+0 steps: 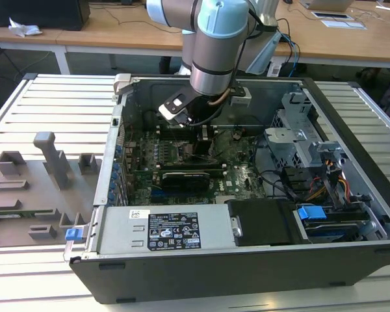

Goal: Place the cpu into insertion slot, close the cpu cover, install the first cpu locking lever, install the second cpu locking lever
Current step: 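Place the cpu into insertion slot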

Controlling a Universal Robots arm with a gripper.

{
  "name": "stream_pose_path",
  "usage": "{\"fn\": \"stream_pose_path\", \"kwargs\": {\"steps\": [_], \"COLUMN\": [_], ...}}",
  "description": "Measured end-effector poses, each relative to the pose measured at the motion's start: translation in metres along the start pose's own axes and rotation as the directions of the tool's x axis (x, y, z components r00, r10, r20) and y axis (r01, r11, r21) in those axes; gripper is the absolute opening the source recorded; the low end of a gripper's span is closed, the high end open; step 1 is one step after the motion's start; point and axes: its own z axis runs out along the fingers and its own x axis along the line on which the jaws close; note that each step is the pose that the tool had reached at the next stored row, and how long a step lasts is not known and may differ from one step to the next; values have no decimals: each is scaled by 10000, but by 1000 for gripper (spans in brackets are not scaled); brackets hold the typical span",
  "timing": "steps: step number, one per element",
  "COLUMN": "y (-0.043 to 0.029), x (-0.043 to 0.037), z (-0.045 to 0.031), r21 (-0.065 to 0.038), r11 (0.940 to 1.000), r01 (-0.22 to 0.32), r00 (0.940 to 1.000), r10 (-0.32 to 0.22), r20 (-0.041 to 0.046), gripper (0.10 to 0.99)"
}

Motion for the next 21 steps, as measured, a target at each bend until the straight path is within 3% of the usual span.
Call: {"fn": "stream_pose_path", "kwargs": {"steps": [2,3,16,18,21], "y": [2,2,-38,-38,-38], "x": [4,3,1,1,0], "z": [5,4,-16,-16,-16], "r21": [-6,-2,-14,-13,-14], "r11": [10000,10000,10000,10000,10000], "r01": [1,1,2,3,4], "r00": [10000,10000,10000,10000,10000], "r10": [-1,-1,-2,-3,-4], "r20": [-17,-12,-15,-22,-33], "gripper": [553,612,612,549,549]}}
